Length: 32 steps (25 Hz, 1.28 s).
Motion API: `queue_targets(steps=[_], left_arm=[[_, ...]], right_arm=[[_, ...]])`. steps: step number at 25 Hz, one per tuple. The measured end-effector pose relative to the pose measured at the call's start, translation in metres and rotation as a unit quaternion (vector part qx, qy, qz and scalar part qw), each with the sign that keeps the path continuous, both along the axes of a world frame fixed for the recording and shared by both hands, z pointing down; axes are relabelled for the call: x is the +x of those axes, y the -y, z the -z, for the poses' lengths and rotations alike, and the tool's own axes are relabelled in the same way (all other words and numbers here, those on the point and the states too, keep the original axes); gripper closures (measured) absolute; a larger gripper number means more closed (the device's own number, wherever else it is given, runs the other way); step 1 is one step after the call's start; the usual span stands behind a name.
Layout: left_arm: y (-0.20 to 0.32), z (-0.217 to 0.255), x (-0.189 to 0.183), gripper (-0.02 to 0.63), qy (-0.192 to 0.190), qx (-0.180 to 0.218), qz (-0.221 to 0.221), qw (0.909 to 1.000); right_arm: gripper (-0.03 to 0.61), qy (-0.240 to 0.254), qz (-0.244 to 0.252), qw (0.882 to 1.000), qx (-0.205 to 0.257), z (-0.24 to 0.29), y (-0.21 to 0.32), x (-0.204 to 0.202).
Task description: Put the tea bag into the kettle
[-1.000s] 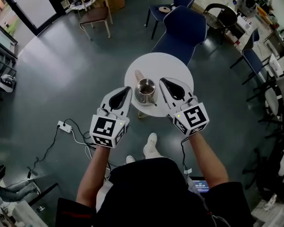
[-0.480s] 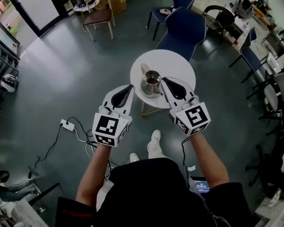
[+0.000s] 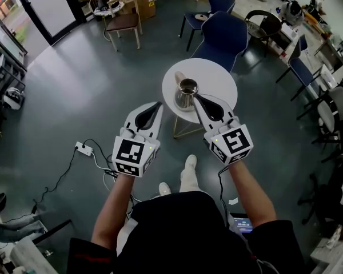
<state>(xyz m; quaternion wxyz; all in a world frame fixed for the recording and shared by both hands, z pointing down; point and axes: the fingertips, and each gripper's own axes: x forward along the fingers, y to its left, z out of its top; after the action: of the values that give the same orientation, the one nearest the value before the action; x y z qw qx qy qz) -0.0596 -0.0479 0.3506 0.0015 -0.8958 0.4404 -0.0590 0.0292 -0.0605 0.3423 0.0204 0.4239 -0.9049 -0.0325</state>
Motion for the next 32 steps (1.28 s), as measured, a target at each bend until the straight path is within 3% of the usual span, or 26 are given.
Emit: queue_targets(steps=[21, 32], left_arm=[[-0.087, 0.014, -0.051, 0.598, -0.022, 0.020, -0.014, 0.9995], [-0.095, 0.016, -0.027, 0.598, -0.019, 0.020, -0.019, 0.9994]], right_arm=[[0.560, -0.008, -0.023, 0.999, 0.020, 0.017, -0.093, -0.047], [0.560, -0.003, -0.026, 0.999, 0.021, 0.019, -0.101, -0.028]])
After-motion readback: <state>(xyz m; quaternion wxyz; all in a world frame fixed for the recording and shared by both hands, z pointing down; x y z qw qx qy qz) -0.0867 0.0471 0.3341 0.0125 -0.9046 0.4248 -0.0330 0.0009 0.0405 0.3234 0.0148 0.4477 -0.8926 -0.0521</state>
